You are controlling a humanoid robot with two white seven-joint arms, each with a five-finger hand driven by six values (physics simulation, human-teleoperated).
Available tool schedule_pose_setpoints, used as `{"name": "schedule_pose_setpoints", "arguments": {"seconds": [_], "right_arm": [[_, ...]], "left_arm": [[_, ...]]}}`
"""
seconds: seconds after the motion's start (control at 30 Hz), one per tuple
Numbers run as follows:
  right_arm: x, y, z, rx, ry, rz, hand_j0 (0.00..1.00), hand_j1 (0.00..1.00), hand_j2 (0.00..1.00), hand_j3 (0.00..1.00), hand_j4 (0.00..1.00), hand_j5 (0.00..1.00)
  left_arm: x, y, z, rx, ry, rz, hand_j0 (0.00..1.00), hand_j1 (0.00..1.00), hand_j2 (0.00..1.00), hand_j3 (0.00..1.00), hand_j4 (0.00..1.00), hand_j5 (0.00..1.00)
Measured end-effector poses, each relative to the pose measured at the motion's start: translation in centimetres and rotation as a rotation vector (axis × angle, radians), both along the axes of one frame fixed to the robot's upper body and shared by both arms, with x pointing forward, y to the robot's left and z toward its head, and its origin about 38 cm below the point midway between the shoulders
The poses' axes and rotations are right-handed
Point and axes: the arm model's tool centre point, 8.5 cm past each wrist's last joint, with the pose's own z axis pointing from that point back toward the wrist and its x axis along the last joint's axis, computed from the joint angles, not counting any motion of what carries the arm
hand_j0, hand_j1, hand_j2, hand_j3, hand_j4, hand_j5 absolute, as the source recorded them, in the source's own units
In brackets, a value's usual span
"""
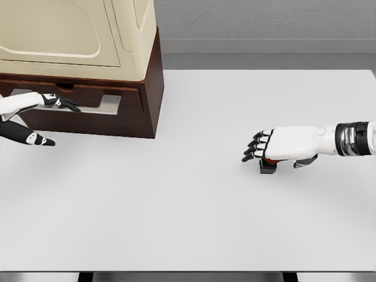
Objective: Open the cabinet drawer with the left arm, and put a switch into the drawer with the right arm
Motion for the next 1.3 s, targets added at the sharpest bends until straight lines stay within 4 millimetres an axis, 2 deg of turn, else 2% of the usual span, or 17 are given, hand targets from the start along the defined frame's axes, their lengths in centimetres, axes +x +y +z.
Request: {"name": "schedule_pose_setpoints", "arguments": {"seconds": [0.23, 0.43, 1.3], "right_arm": [[0.2, -0.2, -0.1, -0.012, -0.007, -0.006, 1.00, 1.00, 1.00, 1.00, 1.00, 1.00], [0.3, -0.3, -0.1, -0.013, -0.008, -0.009, 1.00, 1.00, 1.00, 1.00, 1.00, 1.00], [0.4, -0.3, 0.0, -0.013, -0.012, -0.010, 1.00, 1.00, 1.00, 1.00, 1.00, 1.00]], "left_arm": [[-0.7, 0.2, 0.2, 0.010, 0.043, -0.030, 0.83, 0.83, 0.83, 0.83, 0.83, 0.83], [-1.3, -0.6, 0.6, -0.085, 0.090, -0.068, 0.83, 0.83, 0.83, 0.83, 0.83, 0.83], [-2.3, -1.5, 1.8, -0.206, 0.140, -0.098, 0.83, 0.83, 0.83, 0.83, 0.83, 0.83]]}}
